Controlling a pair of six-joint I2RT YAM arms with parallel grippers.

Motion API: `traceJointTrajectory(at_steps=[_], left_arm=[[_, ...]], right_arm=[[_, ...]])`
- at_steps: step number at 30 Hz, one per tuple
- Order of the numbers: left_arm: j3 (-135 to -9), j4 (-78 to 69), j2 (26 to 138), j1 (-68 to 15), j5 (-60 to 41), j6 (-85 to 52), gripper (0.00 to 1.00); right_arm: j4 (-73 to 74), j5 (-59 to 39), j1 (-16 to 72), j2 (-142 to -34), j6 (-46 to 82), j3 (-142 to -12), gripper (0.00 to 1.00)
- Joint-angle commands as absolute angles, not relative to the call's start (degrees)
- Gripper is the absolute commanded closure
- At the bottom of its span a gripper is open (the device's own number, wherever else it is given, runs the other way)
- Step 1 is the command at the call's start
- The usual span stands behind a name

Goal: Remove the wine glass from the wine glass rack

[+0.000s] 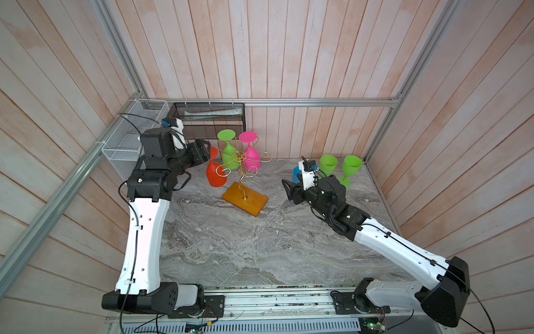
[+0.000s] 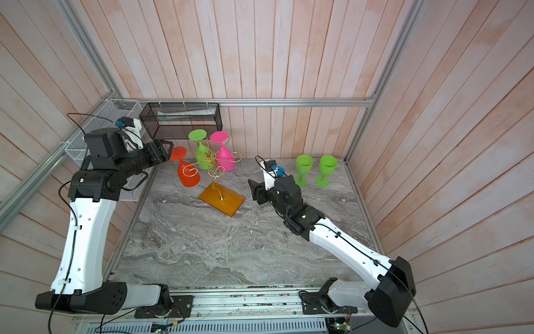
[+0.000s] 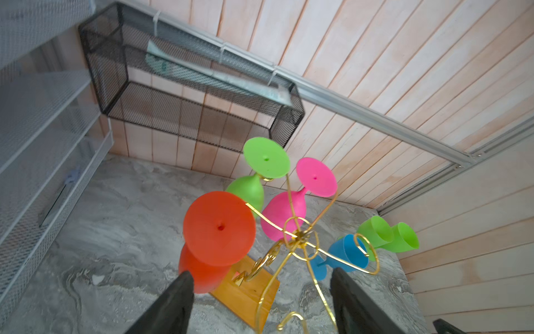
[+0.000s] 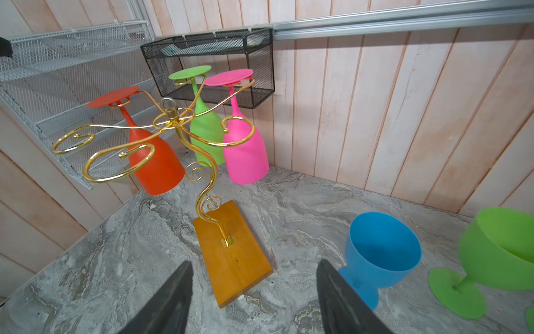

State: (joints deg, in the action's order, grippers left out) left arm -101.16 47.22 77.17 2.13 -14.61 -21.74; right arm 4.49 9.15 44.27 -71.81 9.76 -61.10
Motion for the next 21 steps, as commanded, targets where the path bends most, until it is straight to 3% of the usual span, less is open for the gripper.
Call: traceJointTrajectory(at_steps=[1,8,21], left_arm=[[-93.97,40.1,74.71,8.31,-26.96,-30.04,0.26],[-83.12,28.31,74.6,14.63,-37.26,-38.79,0.31],[-74.57,7.53,76.68,15.47,-47.52,-53.95,0.42]], right_arm=[[5.88,9.87,45.13,-71.94,8.77,-63.09,0.32],[5.96,9.69,45.52,-72.73,9.23,-63.02,0.32],[5.43,10.98,45.53,-72.6,9.4,-62.75,0.32]])
